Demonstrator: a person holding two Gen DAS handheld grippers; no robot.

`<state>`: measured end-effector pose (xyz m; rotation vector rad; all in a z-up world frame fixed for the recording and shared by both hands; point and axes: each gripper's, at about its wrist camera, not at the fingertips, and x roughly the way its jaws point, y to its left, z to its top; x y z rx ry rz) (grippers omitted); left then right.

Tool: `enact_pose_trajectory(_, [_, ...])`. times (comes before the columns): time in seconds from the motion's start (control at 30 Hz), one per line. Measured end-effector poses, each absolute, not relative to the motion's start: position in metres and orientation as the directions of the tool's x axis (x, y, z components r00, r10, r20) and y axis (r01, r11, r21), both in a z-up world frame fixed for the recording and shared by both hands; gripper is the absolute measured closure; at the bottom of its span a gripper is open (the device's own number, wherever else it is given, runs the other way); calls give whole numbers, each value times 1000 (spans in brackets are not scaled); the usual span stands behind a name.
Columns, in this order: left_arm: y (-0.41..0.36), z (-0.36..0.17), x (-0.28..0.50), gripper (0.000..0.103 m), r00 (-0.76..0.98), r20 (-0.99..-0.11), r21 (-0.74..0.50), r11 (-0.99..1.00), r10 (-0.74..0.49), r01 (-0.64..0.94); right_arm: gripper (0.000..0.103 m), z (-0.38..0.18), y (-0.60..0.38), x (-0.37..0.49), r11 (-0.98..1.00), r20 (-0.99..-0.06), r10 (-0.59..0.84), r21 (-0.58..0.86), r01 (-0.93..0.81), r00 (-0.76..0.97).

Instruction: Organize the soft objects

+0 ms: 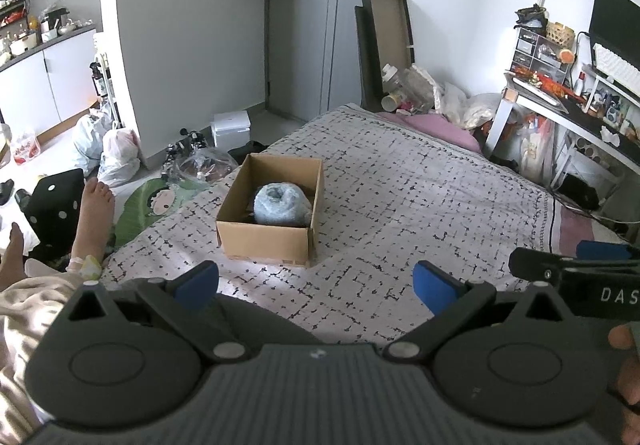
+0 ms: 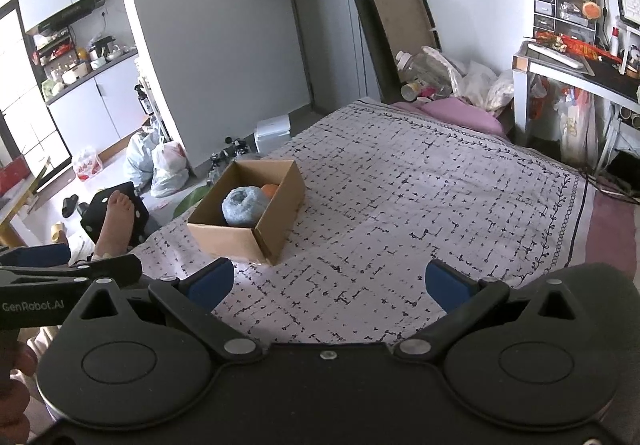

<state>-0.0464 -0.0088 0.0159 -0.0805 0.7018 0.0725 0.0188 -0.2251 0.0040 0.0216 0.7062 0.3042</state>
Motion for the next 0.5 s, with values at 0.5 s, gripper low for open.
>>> enact_pose_trajectory(0.5, [-8, 17, -47, 1, 761, -647, -61, 993, 34, -97, 0, 3, -226, 17, 962, -639, 260, 111, -248, 724])
